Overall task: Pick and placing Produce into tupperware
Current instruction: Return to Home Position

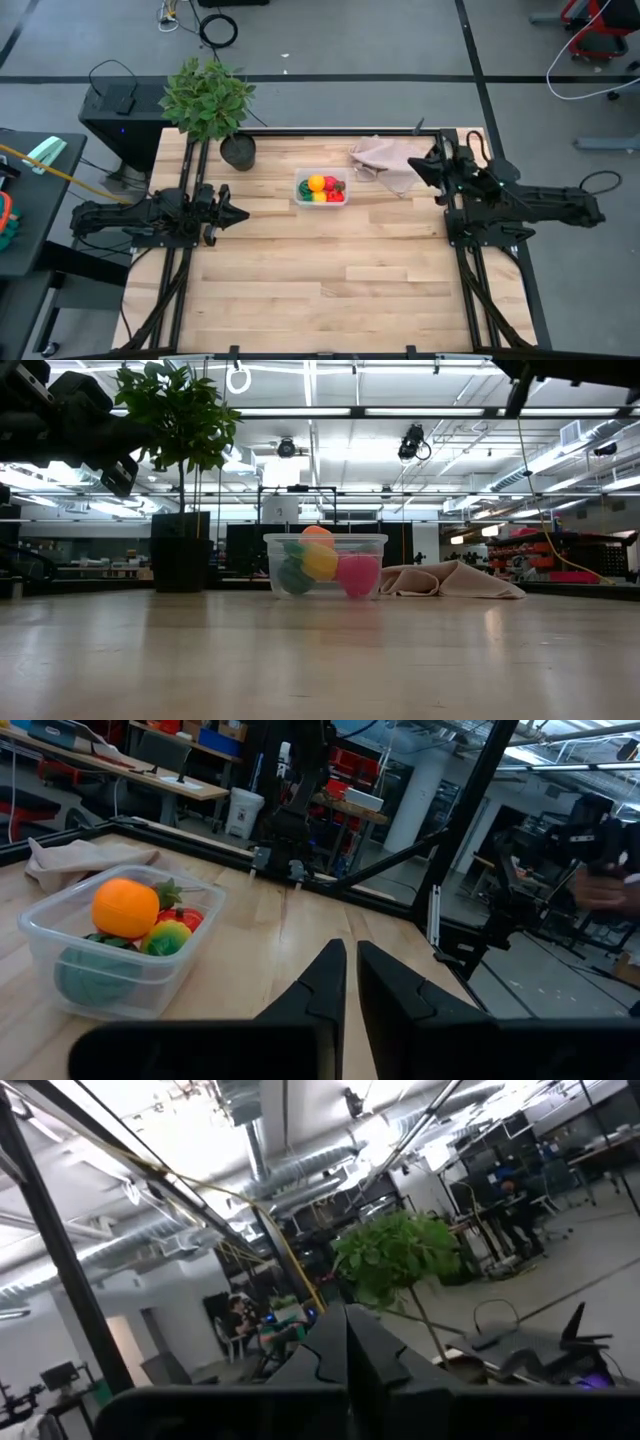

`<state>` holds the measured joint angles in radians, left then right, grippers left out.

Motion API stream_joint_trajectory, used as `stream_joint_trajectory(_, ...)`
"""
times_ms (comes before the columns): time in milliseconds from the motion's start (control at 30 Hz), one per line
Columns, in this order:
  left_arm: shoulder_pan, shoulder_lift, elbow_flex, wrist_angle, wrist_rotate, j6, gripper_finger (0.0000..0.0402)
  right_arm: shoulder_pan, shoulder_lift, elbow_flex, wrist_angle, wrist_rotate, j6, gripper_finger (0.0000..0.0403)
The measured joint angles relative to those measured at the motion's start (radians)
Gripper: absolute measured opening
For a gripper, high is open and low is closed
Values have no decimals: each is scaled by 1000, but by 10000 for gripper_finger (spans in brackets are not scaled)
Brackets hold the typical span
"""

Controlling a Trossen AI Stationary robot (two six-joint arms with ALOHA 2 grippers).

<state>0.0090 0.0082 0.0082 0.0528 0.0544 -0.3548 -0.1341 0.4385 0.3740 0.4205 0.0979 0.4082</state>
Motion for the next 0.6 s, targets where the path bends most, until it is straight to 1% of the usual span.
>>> stream_joint_trajectory(167,0,0,0,0,0,1,26,0,-115,-66,-51,-1,23,0)
stream_joint_trajectory(333,0,0,0,0,0,0,28,0,-181,-142,-21,-1,64,0)
stream_joint_trajectory(400,0,0,0,0,0,0,31,-1,-194,-173,24,-1,80,0)
stream_joint_trajectory(533,0,0,0,1,0,1,38,-1,-203,-237,183,-1,113,0)
stream_joint_trajectory(600,0,0,0,1,0,0,40,-1,-202,-275,230,3,135,0)
